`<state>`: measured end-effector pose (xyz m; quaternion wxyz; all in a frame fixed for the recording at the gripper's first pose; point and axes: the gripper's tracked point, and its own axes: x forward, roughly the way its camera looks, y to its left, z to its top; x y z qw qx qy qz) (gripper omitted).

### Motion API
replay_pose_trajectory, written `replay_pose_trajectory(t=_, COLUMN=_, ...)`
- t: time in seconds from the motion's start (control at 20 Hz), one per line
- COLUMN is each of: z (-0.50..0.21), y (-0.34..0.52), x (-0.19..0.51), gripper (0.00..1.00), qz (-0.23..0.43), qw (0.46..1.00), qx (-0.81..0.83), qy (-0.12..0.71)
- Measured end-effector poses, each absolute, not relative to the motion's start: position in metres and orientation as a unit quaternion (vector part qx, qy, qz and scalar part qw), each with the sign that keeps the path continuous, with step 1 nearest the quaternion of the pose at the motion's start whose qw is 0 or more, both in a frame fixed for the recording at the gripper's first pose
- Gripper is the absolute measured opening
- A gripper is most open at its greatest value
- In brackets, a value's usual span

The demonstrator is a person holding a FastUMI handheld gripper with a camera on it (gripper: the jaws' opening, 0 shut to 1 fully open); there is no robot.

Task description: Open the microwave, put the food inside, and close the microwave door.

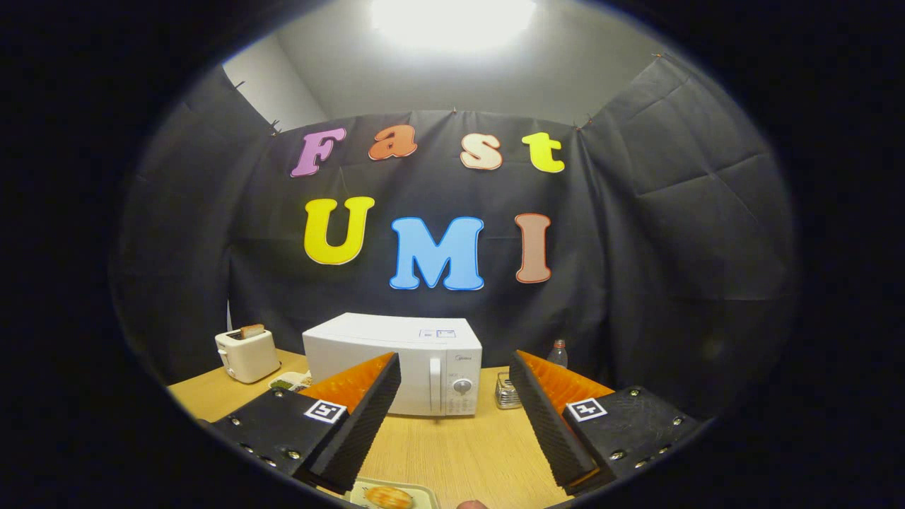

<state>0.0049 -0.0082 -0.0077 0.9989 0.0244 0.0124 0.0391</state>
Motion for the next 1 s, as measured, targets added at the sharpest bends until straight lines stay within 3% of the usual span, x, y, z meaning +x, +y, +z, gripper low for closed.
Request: replay_pose_trajectory(t=1.0, z=-0.127, y=0.023, x=0.2, gripper=0.98, qz=0.101, qw=0.99, qx=0.033, qy=0.09)
